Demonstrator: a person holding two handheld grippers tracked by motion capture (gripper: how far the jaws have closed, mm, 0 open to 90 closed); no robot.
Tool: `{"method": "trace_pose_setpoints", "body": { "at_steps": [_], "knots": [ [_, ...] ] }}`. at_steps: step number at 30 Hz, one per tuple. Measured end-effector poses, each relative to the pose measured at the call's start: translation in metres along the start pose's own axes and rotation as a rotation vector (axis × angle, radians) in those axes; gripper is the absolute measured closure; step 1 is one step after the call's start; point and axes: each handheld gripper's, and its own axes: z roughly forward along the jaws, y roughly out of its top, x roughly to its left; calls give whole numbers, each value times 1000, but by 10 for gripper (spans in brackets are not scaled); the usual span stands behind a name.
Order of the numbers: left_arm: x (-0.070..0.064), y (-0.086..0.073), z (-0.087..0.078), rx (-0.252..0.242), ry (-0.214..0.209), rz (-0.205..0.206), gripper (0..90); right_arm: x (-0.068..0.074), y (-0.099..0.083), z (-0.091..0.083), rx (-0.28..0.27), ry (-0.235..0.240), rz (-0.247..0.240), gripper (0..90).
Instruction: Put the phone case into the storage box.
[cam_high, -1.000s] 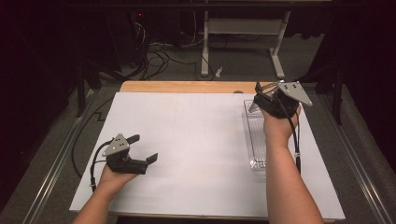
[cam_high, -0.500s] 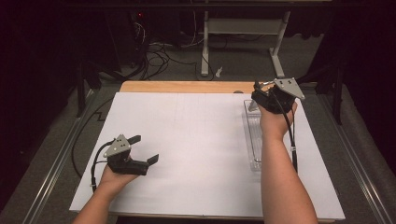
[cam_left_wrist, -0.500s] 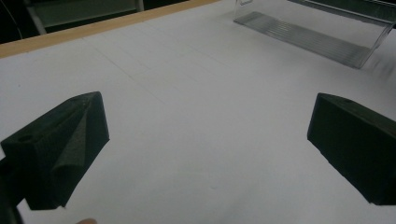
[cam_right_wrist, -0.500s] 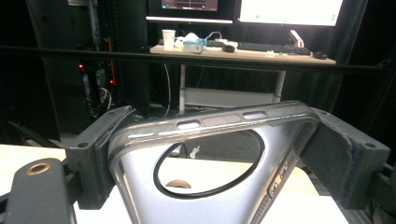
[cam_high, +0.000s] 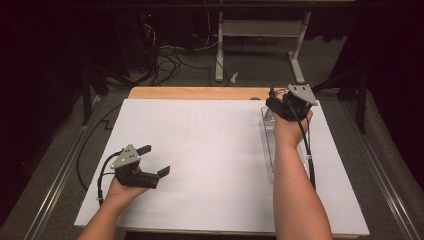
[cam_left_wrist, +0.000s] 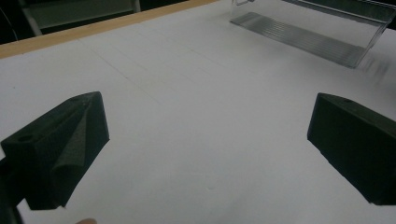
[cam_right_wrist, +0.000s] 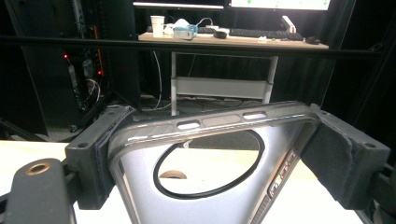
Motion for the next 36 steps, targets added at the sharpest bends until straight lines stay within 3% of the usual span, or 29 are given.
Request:
{"method": "trace_pose_setpoints", "body": {
  "at_steps": [25,36],
  "knots": [
    [-1,0,2,6,-5,6,2,-1,-19,21,62,-60,18,146],
    [-2,-1,0,-17,-6,13,2,0,-23,27,45,-43,21,145]
  ]
}}
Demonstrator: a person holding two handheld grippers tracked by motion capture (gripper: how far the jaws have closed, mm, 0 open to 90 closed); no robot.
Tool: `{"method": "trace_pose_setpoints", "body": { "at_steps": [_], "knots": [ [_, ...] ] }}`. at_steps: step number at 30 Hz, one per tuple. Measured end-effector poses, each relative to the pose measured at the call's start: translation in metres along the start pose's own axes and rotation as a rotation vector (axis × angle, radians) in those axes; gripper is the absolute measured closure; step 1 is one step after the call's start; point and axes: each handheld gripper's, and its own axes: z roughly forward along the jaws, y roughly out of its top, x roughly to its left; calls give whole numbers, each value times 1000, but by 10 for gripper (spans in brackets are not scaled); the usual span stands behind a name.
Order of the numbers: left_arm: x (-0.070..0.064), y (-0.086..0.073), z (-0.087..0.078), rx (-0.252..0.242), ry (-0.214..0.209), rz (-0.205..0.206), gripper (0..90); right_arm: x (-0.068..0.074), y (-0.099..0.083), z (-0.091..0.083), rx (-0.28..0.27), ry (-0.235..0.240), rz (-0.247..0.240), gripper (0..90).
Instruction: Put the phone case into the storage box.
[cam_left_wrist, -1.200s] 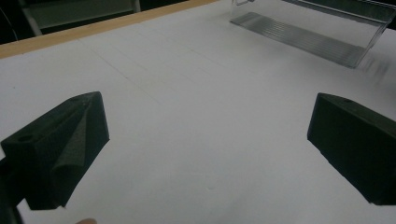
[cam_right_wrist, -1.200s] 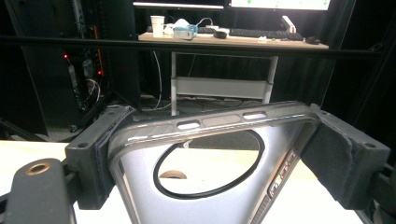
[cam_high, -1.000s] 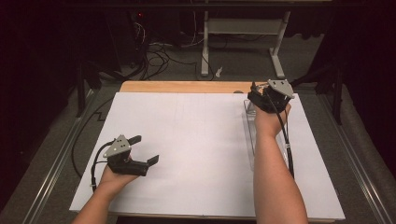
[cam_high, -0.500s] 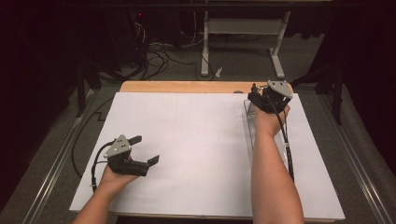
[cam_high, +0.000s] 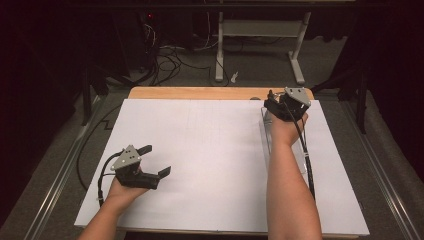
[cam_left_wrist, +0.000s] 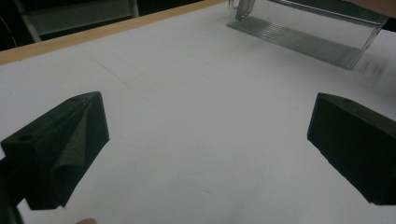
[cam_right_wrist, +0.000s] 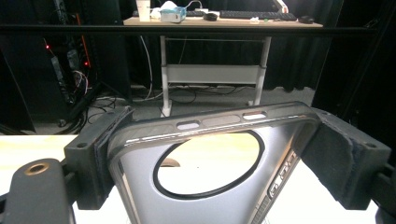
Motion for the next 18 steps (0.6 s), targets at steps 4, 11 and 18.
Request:
{"method": "trace_pose_setpoints", "body": {
  "at_steps": [4,11,18],
  "knots": [
    [0,0,0,-2,0,0,2,1,-1,1,-2,-2,0,144],
    [0,0,0,-1,-3,-3,2,1,-4,2,-4,-8,-3,145],
    [1,-1,0,7,-4,-5,2,1,-8,4,-10,-12,6,144]
  ]
}}
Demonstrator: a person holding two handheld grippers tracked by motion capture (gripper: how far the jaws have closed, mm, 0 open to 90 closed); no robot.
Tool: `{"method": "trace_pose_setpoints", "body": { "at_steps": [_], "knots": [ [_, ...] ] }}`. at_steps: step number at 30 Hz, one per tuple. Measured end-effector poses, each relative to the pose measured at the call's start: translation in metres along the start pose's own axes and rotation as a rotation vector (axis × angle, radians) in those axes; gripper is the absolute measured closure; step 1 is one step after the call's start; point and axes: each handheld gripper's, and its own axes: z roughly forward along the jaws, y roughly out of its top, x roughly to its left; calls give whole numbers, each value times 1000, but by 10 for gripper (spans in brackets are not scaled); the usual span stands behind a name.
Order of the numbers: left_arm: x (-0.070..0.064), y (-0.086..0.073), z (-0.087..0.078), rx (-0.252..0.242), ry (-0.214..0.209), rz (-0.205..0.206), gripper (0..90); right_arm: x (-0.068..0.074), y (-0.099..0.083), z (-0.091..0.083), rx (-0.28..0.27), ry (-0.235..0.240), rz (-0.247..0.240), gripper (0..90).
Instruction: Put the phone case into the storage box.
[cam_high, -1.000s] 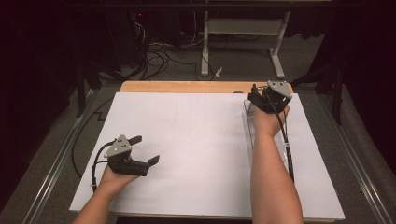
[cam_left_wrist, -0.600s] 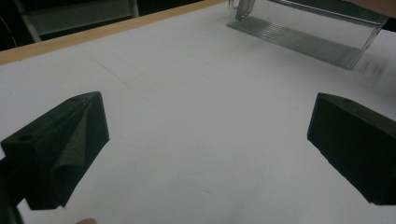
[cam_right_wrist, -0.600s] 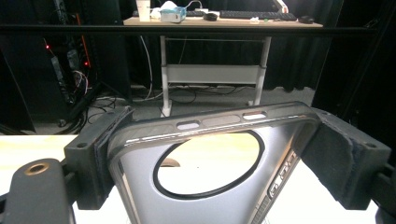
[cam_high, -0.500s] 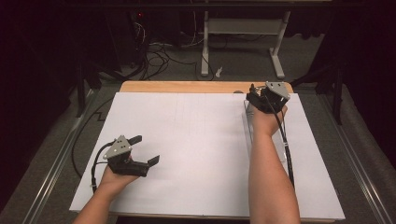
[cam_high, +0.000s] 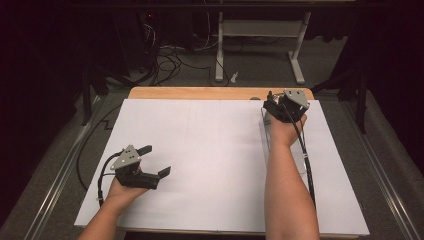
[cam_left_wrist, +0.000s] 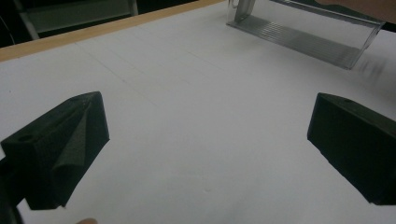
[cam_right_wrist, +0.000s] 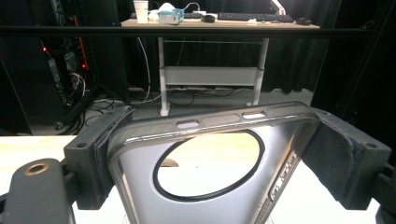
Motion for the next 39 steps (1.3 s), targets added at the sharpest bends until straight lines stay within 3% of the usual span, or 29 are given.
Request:
{"method": "trace_pose_setpoints", "body": {
  "at_steps": [20,39],
  "knots": [
    [-1,0,0,5,-2,2,4,2,-2,5,-28,7,-19,139],
    [0,0,0,5,-2,-2,3,7,2,13,-17,18,-63,134]
  ]
}}
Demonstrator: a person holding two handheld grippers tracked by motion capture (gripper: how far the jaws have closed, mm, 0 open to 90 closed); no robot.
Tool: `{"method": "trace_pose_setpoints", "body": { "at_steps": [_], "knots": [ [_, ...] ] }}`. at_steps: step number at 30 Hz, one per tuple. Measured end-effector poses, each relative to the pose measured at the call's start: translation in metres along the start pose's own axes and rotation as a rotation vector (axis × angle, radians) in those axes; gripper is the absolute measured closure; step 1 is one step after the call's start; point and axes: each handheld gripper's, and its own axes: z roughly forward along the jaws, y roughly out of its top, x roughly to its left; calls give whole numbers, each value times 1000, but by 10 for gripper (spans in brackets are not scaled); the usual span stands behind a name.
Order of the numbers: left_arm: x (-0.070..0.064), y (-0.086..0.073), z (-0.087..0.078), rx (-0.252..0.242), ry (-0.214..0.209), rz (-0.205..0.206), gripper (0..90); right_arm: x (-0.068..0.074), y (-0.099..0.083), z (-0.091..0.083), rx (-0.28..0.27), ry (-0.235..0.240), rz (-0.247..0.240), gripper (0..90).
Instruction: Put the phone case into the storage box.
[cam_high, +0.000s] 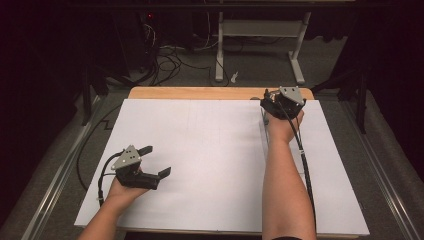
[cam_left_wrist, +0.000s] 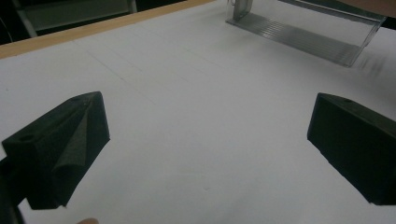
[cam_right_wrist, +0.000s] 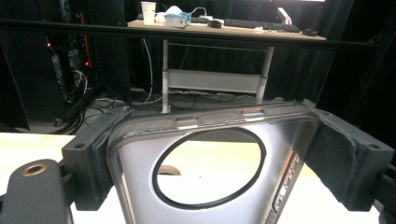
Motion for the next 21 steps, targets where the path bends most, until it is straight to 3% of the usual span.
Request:
{"method": "trace_pose_setpoints", "body": {
  "at_steps": [21],
  "knots": [
    [-1,-2,4,19,-16,10,4,-2,2,9,7,-11,-3,129]
  ]
}}
